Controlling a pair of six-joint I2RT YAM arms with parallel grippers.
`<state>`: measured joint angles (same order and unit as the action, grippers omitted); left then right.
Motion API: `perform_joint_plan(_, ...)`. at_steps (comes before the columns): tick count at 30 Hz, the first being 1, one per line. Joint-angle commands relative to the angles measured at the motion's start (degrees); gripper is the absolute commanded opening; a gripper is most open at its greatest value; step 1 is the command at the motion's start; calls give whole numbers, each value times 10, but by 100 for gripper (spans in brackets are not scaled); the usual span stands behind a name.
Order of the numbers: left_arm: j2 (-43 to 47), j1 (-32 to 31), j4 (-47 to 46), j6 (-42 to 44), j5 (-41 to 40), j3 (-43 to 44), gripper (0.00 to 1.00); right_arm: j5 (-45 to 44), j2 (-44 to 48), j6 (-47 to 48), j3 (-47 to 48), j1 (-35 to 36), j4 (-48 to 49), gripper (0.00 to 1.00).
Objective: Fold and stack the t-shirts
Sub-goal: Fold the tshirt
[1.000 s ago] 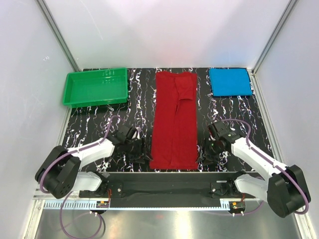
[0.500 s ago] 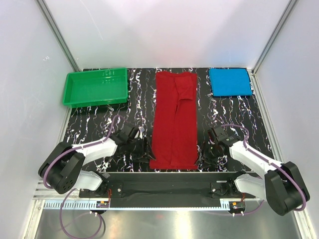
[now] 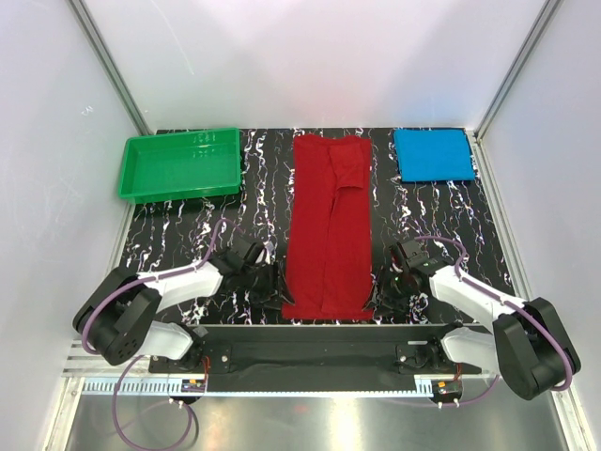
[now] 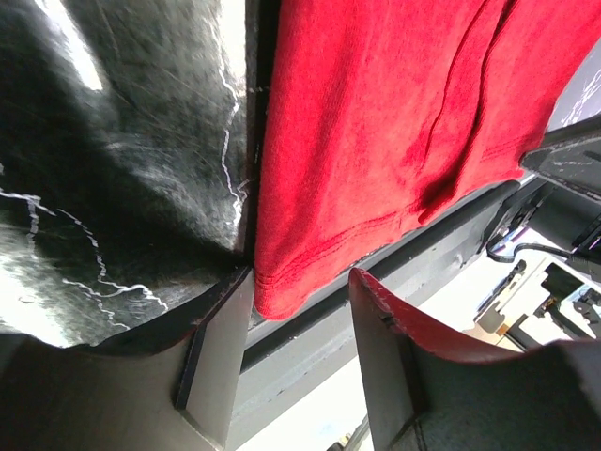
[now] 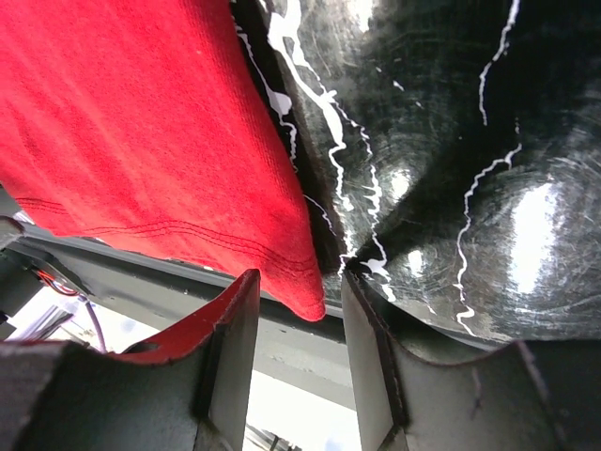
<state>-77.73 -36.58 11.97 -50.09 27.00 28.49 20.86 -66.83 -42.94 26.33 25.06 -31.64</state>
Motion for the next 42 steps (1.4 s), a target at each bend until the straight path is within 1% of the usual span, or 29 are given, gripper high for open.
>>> perform_joint_plan(1, -19, -17, 61, 10, -50, -23, 52, -1, -6, -4, -7, -2, 20, 47)
perform_joint_plan(5, -22, -21, 48, 3, -47, -31, 49, -2, -15, -6, -12, -2, 32, 46)
perform_joint_plan(8, -26, -22, 37, 0, -38, -37, 43, 5, -23, -6, -12, -2, 36, 43)
perform_joint_plan(9, -25, -23, 33, -5, -35, -39, 39, 7, -25, -6, -12, -2, 35, 43)
perform_joint_plan(11, -19, -25, 21, -12, -32, -47, 35, 11, -23, -11, -15, -2, 38, 41)
perform_joint_plan(12, -16, -26, 20, -18, -30, -49, 34, 12, -22, -12, -18, -2, 37, 37)
perform_joint_plan(13, -14, -29, 17, -21, -30, -52, 30, 11, -20, -13, -18, -2, 30, 32)
perform_joint_plan(14, -10, -31, 15, -24, -30, -57, 27, 8, -19, -12, -17, -2, 24, 22)
perform_joint_plan(15, -2, -31, 14, -29, -30, -60, 24, 7, -14, -12, -16, -2, 18, 14)
perform_joint_plan(16, 2, -32, 14, -32, -32, -63, 16, 7, -9, -8, -15, -2, 4, 4)
perform_joint_plan(17, 7, -32, 15, -34, -35, -69, 12, 5, -1, -11, -15, -2, -2, 1)
perform_joint_plan(19, 21, -32, 11, -43, -42, -75, 0, -19, 18, -29, -9, -2, -30, 0)
perform_joint_plan(24, 40, -34, 2, -61, -35, -88, 0, -28, 24, -37, -2, -2, -39, 0)
perform_joint_plan(28, 73, -48, 6, -81, -34, -87, 0, -21, 28, -43, 3, -1, -62, 0)
perform_joint_plan(33, 93, -63, 6, -115, -23, -63, 0, -1, 89, -43, 20, -2, -83, 0)
perform_joint_plan(36, 94, -69, 16, -124, -20, -19, 0, 6, 105, -39, 44, -2, -97, 0)
perform_joint_plan(38, 90, -69, 31, -123, -21, 30, 0, 4, 99, -29, 62, -4, -101, 0)
perform_joint_plan(40, 75, -60, 47, -116, -29, 68, 0, 1, 70, -7, 98, -13, -103, 0)
perform_joint_plan(41, 66, -52, 53, -111, -30, 107, 0, 1, 55, 4, 112, -21, -102, 0)
perform_joint_plan(42, 48, -31, 57, -102, -26, 126, 0, 5, 23, 14, 142, -47, -102, 0)
